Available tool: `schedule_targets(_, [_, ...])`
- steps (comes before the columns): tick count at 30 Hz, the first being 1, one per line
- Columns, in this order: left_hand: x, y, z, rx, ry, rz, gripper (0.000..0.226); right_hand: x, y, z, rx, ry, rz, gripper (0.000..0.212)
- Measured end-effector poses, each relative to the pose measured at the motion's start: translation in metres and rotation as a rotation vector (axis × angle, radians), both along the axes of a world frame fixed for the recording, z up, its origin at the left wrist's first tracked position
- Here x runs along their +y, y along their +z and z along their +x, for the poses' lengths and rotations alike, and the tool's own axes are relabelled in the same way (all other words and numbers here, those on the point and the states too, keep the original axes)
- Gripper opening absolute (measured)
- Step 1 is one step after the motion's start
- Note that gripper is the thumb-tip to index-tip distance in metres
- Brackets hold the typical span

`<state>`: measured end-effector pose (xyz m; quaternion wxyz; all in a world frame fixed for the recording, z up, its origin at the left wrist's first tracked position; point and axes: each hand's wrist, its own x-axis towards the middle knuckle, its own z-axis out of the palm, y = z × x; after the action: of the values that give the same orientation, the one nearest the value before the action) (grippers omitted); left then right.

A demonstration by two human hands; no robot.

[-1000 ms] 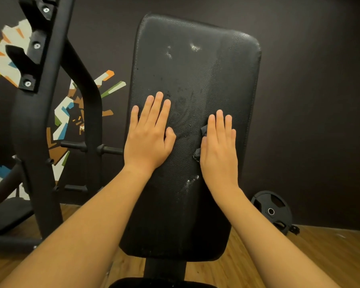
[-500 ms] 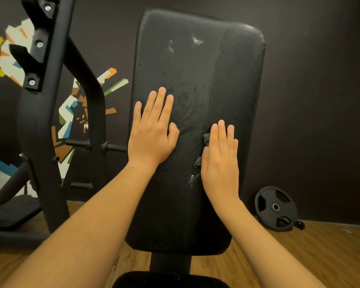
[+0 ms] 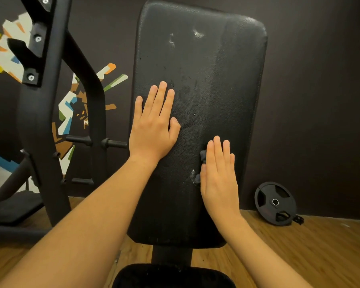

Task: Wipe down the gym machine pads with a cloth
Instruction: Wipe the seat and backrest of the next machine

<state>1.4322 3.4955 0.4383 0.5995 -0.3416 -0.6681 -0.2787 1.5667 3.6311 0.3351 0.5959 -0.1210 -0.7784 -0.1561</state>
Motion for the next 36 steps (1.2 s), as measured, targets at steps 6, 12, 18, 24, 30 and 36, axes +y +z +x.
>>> schedule_targets(6, [-0.001,0.002,-0.003,-0.003,-0.001,0.01,0.062,0.002,-0.012,0.006,-0.056,0.012,0.035,0.064])
schedule_targets(12, [0.0,0.0,0.001,0.002,-0.005,0.001,0.062,-0.005,-0.001,-0.001,0.001,-0.02,-0.049,0.066])
schedule_targets(18, [-0.001,-0.001,0.0,0.002,-0.008,0.007,0.062,-0.002,-0.073,0.012,-0.089,-0.029,0.004,0.08])
schedule_targets(24, [0.001,0.0,-0.002,0.011,-0.009,0.016,0.061,-0.007,-0.041,0.002,-0.015,-0.004,-0.062,0.066])
schedule_targets(30, [-0.001,0.0,-0.001,0.006,-0.024,0.002,0.062,-0.016,-0.114,0.01,-0.091,-0.001,-0.11,0.078])
schedule_targets(36, [0.0,-0.001,-0.001,0.005,-0.021,0.007,0.062,-0.009,-0.088,0.01,-0.108,-0.012,-0.089,0.073])
